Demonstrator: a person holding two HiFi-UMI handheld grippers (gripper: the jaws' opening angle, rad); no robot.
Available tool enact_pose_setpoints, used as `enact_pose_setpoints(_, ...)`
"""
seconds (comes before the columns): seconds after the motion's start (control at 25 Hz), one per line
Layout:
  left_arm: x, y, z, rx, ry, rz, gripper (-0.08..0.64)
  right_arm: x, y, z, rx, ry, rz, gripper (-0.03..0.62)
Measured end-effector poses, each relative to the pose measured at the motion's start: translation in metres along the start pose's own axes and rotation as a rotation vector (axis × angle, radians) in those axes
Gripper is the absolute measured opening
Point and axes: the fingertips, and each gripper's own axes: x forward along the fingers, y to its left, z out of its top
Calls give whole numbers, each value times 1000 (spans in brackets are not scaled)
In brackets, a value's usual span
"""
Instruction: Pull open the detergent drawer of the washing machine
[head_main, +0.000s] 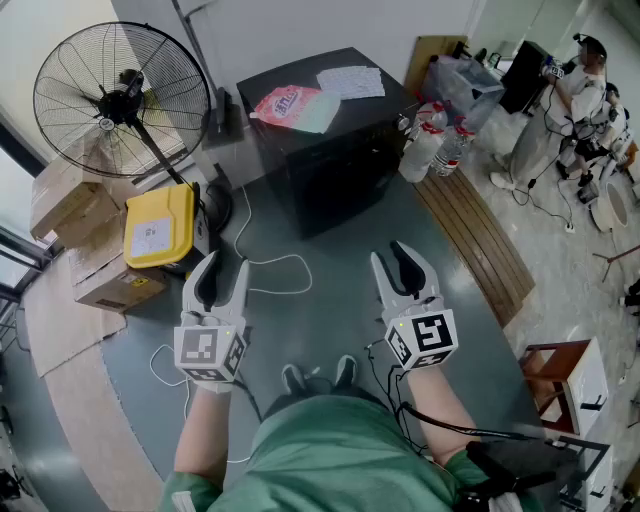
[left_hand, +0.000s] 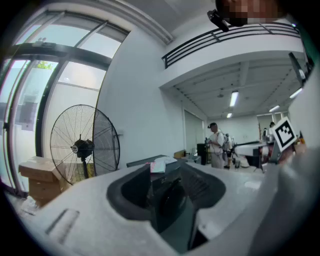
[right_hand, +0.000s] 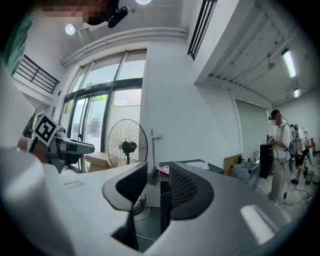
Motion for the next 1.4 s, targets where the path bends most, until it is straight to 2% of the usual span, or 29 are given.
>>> enact_pose_setpoints(0.28, 2, -21, 7, 7, -2, 16, 187, -12, -16, 3, 4, -7, 15, 136)
enact_pose_setpoints(0.4, 3, -27, 14, 17, -14, 31, 187, -14, -26, 7, 23, -44, 16, 135)
enact_pose_setpoints(0.52, 2, -31, 23, 30, -33, 59, 192, -15, -40, 14, 50, -82, 18, 136)
enact_pose_setpoints(0.76, -6, -33, 34, 40, -49, 140, 206, -8, -62, 14, 66, -63, 60, 158)
enact_pose_setpoints(0.96, -15, -31, 27, 32, -37, 190, 211, -4, -70, 9, 78, -52, 88, 161)
enact_pose_setpoints(1.16, -2, -28, 23, 30, -22, 189, 213, 8, -81, 6, 102, -50, 89, 161)
enact_pose_setpoints(1.4, 40, -9, 15, 24, -16, 137, 215, 36, -96, -3, 153, -44, 55, 161)
